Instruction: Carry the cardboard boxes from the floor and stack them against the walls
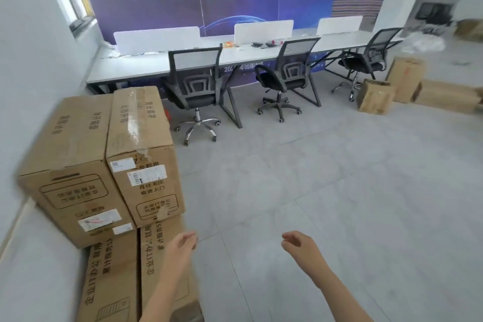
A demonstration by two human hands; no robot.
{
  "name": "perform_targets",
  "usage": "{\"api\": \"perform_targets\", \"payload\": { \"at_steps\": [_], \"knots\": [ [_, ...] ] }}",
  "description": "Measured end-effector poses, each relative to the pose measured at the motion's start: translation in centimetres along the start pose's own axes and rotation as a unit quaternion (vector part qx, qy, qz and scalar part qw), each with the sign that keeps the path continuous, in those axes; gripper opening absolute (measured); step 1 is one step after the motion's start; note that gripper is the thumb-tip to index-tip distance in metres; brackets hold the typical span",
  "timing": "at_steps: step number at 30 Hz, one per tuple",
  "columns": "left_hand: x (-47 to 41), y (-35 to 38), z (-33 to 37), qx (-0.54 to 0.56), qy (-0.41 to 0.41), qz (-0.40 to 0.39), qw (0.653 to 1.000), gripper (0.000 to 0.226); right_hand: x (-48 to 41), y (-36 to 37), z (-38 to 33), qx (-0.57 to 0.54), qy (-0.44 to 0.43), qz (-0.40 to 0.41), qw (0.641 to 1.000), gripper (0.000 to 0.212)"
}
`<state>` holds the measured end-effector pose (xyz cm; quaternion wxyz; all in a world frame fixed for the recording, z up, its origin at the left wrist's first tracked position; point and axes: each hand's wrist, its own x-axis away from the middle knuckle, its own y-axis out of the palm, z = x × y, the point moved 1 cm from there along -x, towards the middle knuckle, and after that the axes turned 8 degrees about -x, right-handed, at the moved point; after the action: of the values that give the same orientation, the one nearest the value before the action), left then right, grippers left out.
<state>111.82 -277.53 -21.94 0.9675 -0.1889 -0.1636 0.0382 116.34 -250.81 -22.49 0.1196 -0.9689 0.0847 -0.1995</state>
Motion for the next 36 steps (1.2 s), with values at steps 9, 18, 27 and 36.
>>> {"api": "perform_targets", "payload": {
  "at_steps": [9, 18, 27, 36],
  "knots": [
    [-3.1, 17.6, 6.7, -0.016, 0.025, -0.118, 0.993, 0.010, -1.6, -15.7, 4.5, -0.039, 0.044, 0.153, 0.987, 0.022],
    [-0.8, 33.8, 10.9, -0.090, 0.034, -0.328, 0.940, 0.018, -1.4, -24.1, 11.5, -0.077, 0.152, 0.254, 0.952, 0.020],
    [-11.3, 44.0, 17.6, -0.086, 0.020, -0.335, 0.938, 0.014, -11.1, -31.0, 11.0, -0.096, 0.190, 0.309, 0.927, 0.029],
    [-22.0, 53.5, 29.0, -0.059, 0.038, -0.355, 0.932, 0.014, -21.9, -38.3, 4.9, -0.135, 0.164, 0.383, 0.899, 0.032]
  ]
}}
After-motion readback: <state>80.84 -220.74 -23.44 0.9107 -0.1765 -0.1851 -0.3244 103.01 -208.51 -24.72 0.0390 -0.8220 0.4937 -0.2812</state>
